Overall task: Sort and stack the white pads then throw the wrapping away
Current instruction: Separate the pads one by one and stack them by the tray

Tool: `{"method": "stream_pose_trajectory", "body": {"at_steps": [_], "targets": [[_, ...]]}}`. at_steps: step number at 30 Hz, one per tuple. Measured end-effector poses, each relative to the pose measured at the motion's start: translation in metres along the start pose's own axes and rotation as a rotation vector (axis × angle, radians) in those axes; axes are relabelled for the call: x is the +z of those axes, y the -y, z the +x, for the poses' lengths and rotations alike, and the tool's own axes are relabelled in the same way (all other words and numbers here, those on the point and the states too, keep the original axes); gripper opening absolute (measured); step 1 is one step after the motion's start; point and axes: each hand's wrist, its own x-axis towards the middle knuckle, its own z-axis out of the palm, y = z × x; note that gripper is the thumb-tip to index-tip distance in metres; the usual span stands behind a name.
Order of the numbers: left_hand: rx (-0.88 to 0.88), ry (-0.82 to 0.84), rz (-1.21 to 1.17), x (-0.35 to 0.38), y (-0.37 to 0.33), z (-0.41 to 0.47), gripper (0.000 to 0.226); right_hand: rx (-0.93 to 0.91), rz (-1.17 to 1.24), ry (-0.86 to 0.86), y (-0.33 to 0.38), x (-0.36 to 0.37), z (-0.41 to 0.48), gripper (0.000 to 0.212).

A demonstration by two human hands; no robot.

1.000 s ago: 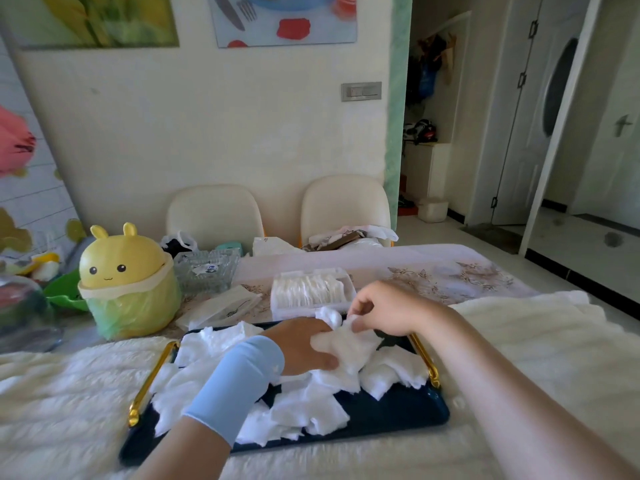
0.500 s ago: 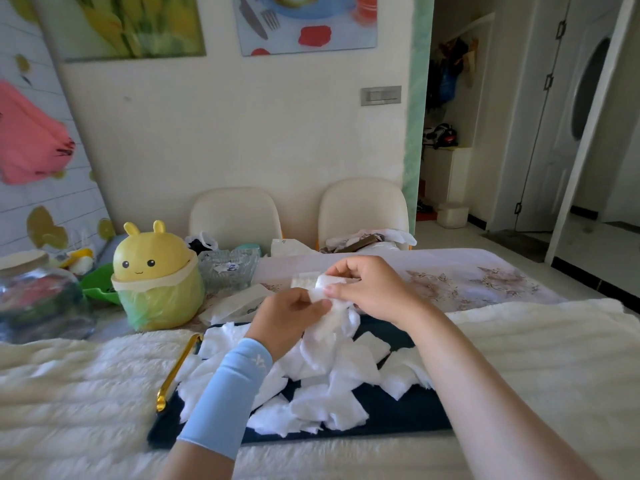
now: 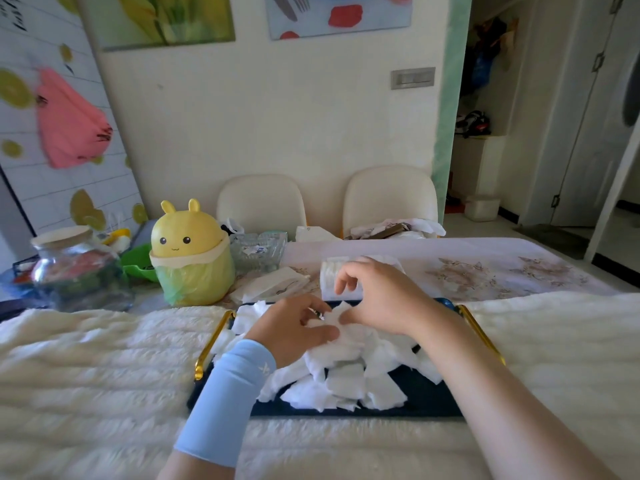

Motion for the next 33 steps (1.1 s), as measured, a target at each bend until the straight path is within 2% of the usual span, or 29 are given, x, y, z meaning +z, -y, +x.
{"method": "stream_pose_trajectory", "body": {"at_steps": [2,6,10,12,14,17,20,22,24,26,29,33], "targets": [[0.014,-0.002,-0.042,-0.001,0.000,-0.002,0.037,-0.025,0.061,0.075,0.005,-0.001,-0.001,0.027],[0.035,0.042,-0.058,-0.004,0.000,-0.013,0.055,-0.004,0.064,0.240,0.010,0.005,-0.002,0.041],[0.027,0.025,-0.099,-0.005,0.003,-0.017,0.056,0.039,0.139,0.183,0.005,0.005,0.000,0.019],[0.028,0.016,-0.108,-0.006,0.005,-0.016,0.047,0.078,0.218,0.145,0.000,0.000,-0.002,0.010],[0.028,0.026,-0.119,-0.008,0.007,-0.014,0.036,0.101,0.289,0.088,-0.007,-0.007,-0.002,0.008],[0.038,0.037,-0.051,-0.007,0.008,-0.015,0.032,0.122,0.425,0.007,-0.012,-0.016,-0.003,0.008],[0.078,-0.056,-0.007,-0.008,0.003,-0.016,0.020,0.111,0.557,-0.025,-0.010,-0.019,-0.003,0.010],[0.086,-0.134,-0.152,-0.009,-0.003,-0.018,0.009,0.101,0.610,-0.044,-0.005,-0.016,-0.003,0.011],[0.068,-0.166,-0.391,-0.011,-0.010,-0.020,0.025,0.106,0.661,-0.069,0.001,-0.012,-0.002,0.012],[0.086,-0.187,-0.448,-0.011,-0.013,-0.020,0.036,0.110,0.697,-0.073,0.005,-0.006,0.000,0.014],[0.096,-0.278,-0.438,-0.009,-0.012,-0.016,0.021,0.145,0.742,-0.067,0.009,-0.001,0.001,0.018],[0.016,-0.237,-0.690,-0.010,-0.010,-0.015,0.016,0.188,0.761,-0.081,0.012,0.000,-0.001,0.017]]}}
